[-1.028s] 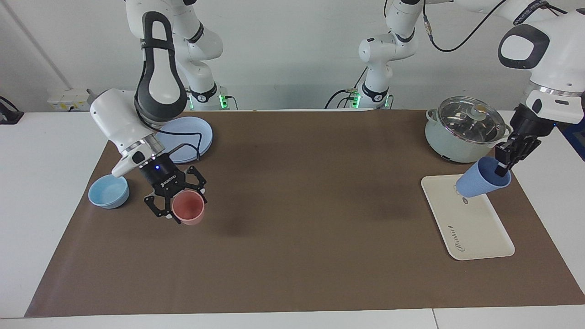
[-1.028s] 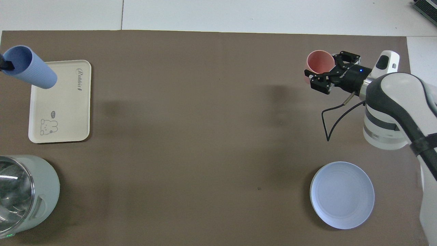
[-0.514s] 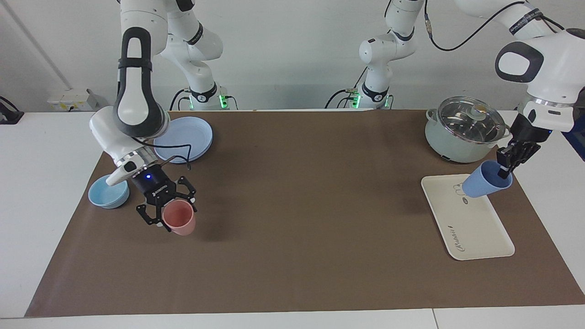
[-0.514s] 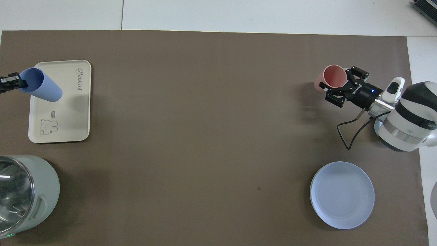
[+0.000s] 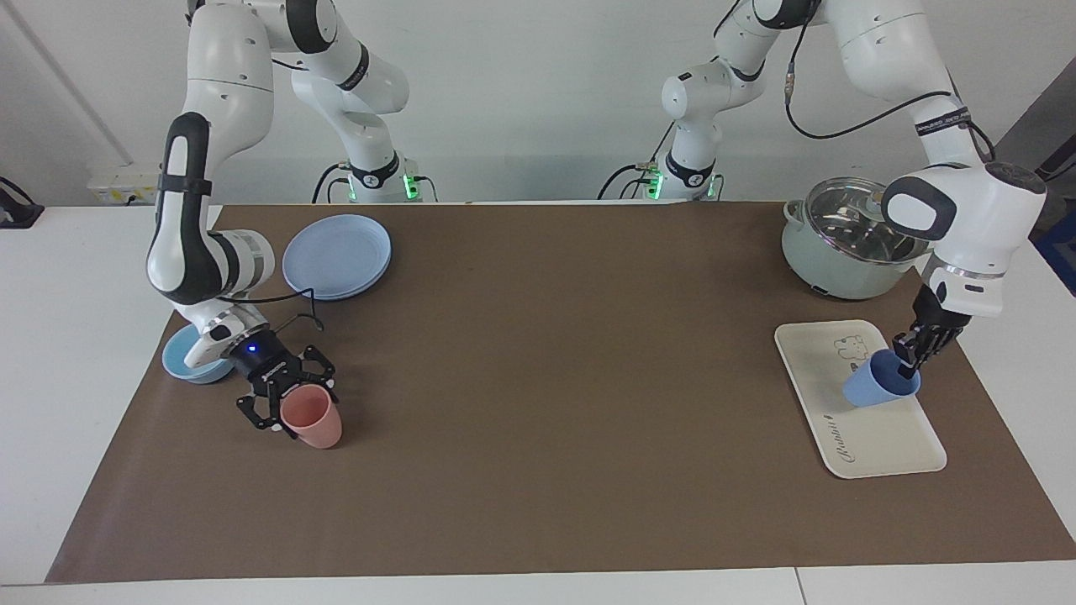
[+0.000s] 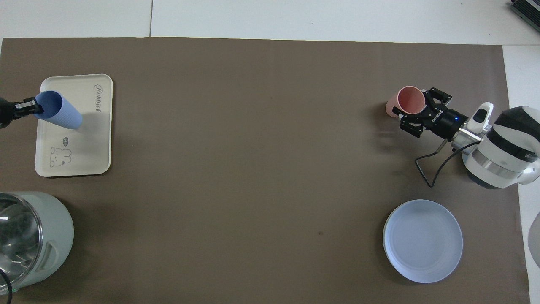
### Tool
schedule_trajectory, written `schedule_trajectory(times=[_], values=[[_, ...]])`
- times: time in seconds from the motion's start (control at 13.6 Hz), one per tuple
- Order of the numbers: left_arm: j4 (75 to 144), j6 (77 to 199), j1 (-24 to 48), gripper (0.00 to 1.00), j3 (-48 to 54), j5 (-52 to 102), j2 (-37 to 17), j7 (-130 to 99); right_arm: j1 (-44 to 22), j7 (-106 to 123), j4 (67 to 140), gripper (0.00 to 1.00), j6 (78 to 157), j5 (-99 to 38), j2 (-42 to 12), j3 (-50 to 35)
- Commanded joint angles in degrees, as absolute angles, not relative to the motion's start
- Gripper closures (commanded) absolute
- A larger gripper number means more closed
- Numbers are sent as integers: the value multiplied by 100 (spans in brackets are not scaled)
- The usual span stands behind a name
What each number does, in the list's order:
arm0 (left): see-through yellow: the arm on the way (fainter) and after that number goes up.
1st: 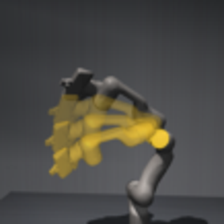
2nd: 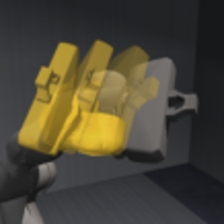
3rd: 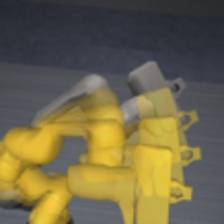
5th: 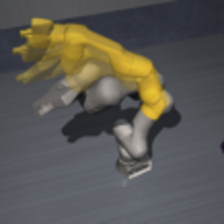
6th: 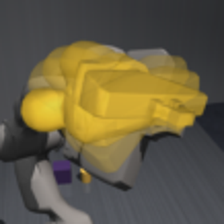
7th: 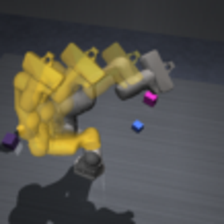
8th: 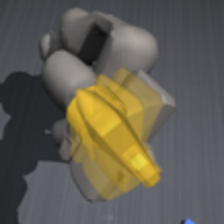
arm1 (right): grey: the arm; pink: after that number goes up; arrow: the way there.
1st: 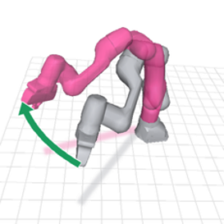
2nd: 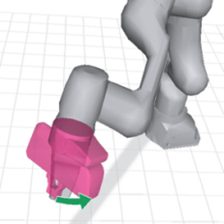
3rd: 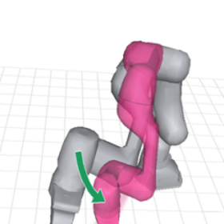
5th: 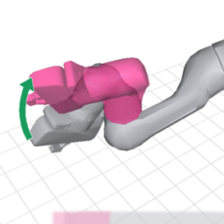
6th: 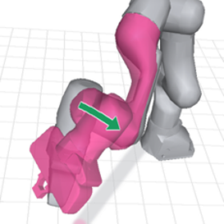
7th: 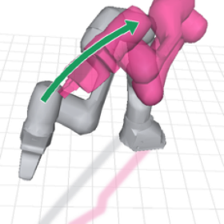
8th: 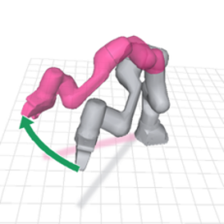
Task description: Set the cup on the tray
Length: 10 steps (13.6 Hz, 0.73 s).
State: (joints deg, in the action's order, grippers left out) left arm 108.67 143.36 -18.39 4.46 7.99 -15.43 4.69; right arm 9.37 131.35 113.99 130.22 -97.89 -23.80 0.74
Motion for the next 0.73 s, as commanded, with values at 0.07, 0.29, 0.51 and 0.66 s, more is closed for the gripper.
schedule_trajectory(times=[0.07, 0.29, 0.51, 0.66], values=[[11092, 14476, -1986, 87, 510, 914, -1441, 835, 1028, 13359, 11461, 0, 12894, -9993, -2364, 18], [11074, 14511, -1960, 12, 510, 914, -1450, 852, 1028, 13351, 11452, 0, 12859, -9993, -2329, 18], [10672, 13926, -1899, 1, 518, 905, -1476, 835, 1020, 13272, 11452, 0, 12981, -9949, -2075, 35], [9979, 12942, -1741, 0, 510, 827, -1512, 791, 1011, 12940, 11487, 0, 13086, -9801, -1812, 44]])
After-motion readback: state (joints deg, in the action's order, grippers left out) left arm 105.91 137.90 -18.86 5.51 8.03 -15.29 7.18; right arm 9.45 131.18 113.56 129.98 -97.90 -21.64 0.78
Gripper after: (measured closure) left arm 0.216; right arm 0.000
